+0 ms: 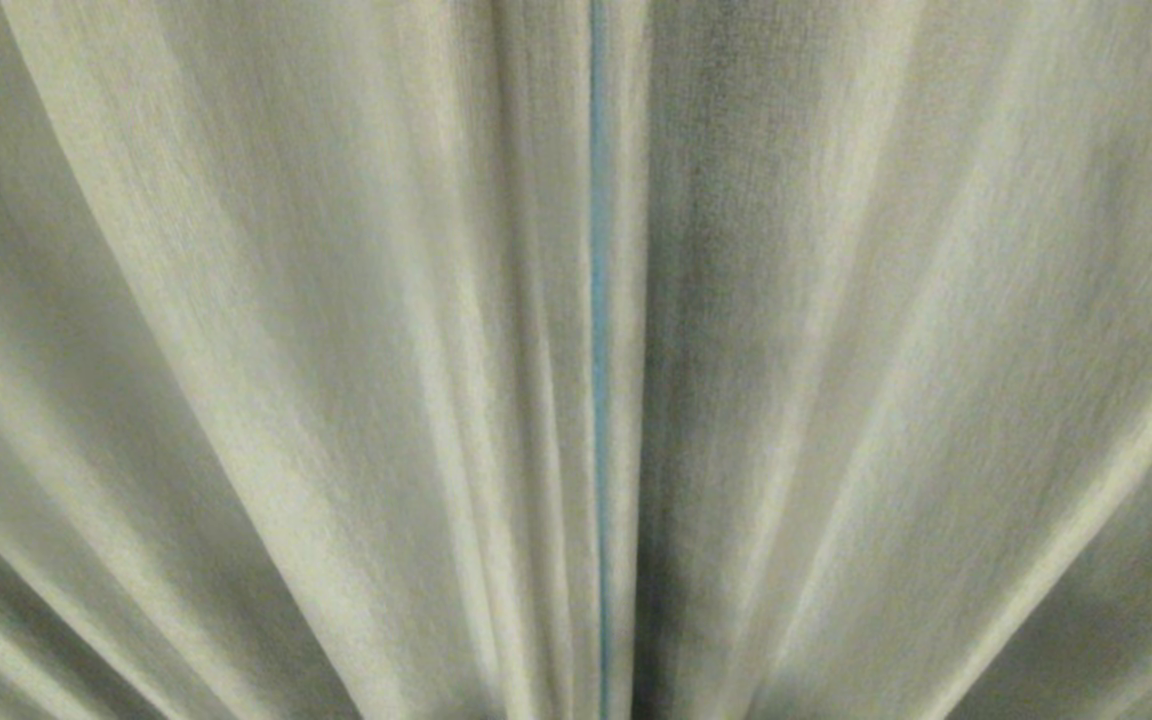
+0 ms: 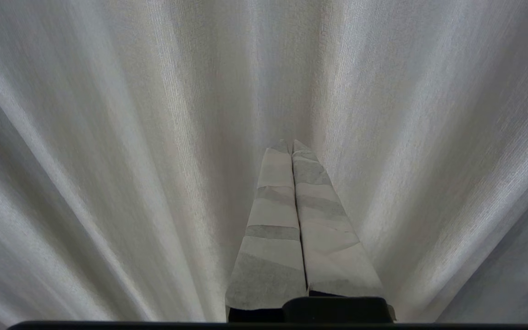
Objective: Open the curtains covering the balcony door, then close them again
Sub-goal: Pull the outer curtains open on both sides
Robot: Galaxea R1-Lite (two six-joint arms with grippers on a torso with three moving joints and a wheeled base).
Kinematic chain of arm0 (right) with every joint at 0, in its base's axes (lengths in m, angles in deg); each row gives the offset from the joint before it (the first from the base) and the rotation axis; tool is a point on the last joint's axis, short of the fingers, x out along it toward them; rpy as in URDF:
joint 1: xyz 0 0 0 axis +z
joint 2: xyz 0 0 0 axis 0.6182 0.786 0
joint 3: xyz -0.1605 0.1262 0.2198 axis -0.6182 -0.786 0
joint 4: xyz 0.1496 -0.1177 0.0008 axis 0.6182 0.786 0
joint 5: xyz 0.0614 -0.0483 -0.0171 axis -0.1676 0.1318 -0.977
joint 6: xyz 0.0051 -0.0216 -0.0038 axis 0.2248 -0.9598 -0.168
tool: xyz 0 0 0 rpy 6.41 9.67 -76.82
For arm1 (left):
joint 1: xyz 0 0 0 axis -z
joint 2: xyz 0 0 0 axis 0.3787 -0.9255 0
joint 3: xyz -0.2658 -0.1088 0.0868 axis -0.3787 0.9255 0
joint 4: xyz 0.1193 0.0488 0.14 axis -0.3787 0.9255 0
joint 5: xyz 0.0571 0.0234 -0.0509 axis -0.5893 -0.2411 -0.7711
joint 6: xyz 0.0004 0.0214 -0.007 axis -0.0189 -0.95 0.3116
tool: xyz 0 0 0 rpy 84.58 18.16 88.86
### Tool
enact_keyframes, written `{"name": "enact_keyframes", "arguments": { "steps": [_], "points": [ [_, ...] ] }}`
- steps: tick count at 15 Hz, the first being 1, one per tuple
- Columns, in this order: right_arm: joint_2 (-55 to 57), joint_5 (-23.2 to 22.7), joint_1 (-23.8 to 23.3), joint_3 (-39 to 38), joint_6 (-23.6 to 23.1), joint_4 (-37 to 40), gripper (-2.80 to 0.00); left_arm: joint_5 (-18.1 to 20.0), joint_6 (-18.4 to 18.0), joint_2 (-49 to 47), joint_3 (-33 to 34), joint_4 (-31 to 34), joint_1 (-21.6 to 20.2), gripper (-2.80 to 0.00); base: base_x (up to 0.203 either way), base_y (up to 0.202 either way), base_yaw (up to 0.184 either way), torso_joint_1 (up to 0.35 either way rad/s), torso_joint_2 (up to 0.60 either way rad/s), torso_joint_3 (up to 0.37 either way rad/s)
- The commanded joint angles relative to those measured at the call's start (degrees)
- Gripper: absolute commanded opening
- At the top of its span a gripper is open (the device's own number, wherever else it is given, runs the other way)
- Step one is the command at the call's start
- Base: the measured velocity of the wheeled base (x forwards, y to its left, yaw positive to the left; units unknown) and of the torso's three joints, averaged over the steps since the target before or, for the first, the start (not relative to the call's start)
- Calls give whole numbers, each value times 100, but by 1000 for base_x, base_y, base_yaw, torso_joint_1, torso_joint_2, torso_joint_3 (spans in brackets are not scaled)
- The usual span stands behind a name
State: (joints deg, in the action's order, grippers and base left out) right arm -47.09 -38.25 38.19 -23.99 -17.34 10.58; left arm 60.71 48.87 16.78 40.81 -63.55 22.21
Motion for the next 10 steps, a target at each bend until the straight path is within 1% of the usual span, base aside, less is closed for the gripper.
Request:
{"name": "enact_keyframes", "arguments": {
  "steps": [1, 4, 6, 9, 10],
  "points": [
    [-2, -8, 0, 0, -23, -2, -280, -1, 4, 2, 0, 0, -4, -280, 0, 0, 0, 0, 0, 0],
    [-2, -11, 9, 11, -102, -3, -280, -1, 4, 2, 0, 0, -4, -280, 0, 0, 0, 0, 0, 0],
    [-2, -95, 9, 186, -95, 30, -280, -1, 4, 2, 0, 0, -4, -280, 0, 0, 0, 0, 0, 0],
    [2, -865, 9, 534, -99, 62, -280, -1, 4, 2, 0, 0, -4, -280, 0, 0, 0, 0, 0, 0],
    [33, -909, 9, 594, -120, 68, -280, -1, 4, 2, 0, 0, -4, -280, 0, 0, 0, 0, 0, 0]
  ]
}}
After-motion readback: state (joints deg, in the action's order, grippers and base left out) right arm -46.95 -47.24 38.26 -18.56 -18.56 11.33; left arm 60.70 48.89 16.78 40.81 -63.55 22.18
